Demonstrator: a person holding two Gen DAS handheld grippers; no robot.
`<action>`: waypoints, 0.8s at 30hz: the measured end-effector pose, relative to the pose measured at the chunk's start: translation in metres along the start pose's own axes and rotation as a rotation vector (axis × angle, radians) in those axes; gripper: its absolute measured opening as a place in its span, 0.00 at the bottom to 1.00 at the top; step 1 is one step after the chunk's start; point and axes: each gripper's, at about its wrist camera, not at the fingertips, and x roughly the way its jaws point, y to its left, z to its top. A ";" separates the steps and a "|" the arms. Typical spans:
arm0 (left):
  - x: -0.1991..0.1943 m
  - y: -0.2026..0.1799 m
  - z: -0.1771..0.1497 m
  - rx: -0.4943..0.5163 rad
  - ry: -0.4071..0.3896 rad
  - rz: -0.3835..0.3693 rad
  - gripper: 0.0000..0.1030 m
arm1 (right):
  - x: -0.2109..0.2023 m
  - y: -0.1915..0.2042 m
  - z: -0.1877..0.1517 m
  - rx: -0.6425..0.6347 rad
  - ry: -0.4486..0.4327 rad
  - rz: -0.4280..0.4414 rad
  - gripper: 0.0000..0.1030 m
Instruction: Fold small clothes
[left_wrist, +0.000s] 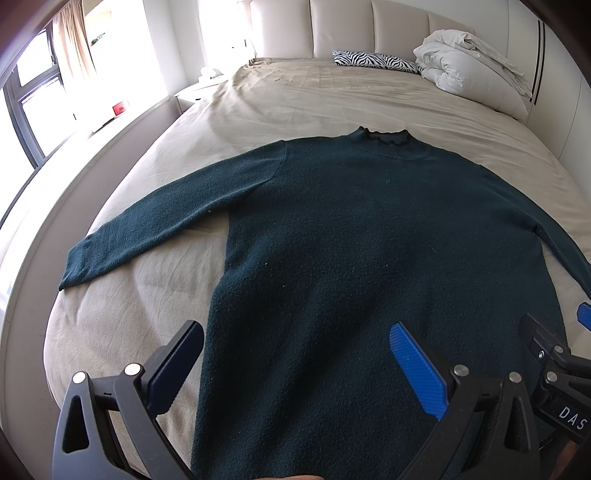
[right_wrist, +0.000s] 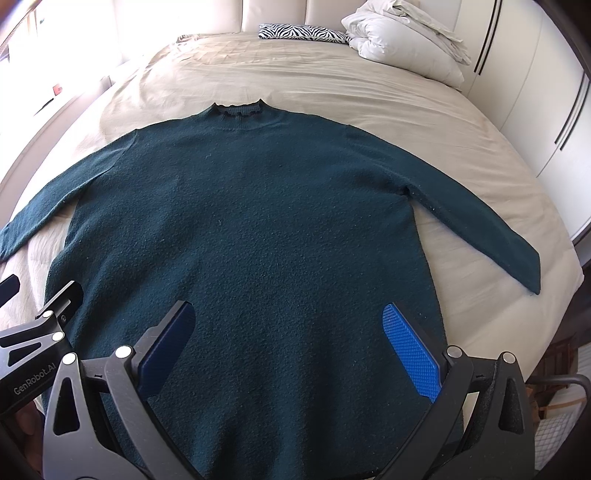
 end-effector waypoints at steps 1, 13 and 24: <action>0.000 0.000 0.000 0.000 0.000 0.000 1.00 | 0.000 0.000 0.000 0.000 0.000 0.000 1.00; 0.000 0.000 0.000 0.000 0.000 0.001 1.00 | 0.001 0.003 -0.002 -0.002 -0.001 0.001 1.00; 0.000 0.000 0.000 0.000 0.000 0.001 1.00 | 0.003 0.006 -0.005 -0.001 0.003 0.002 1.00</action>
